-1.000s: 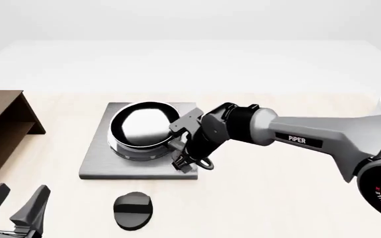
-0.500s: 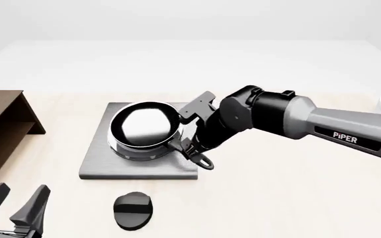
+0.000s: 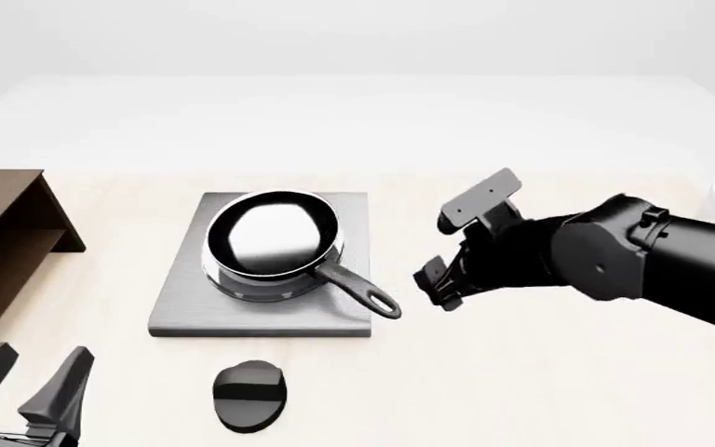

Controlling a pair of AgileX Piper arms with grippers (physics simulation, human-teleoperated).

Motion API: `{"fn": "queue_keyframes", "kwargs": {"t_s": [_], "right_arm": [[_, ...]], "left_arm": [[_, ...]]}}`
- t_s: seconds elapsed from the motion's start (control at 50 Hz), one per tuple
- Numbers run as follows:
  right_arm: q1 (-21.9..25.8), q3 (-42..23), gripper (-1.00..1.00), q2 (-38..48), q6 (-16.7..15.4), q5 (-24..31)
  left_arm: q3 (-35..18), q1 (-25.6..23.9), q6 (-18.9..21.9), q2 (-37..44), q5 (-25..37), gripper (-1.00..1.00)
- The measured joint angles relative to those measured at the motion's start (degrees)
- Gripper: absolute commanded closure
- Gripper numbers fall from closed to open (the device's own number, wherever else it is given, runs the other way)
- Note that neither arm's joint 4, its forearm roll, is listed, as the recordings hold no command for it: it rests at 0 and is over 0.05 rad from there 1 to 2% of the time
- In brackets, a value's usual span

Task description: Turn on the stove and put the frying pan on it.

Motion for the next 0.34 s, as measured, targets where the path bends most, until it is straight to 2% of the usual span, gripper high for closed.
{"fn": "queue_keyframes", "kwargs": {"t_s": [0.34], "right_arm": [[-8.35, 16.52, -1.0, -15.58, 3.99, -9.64]], "left_arm": [[-0.01, 0.17, 0.16, 0.0, -0.23, -1.0]]}}
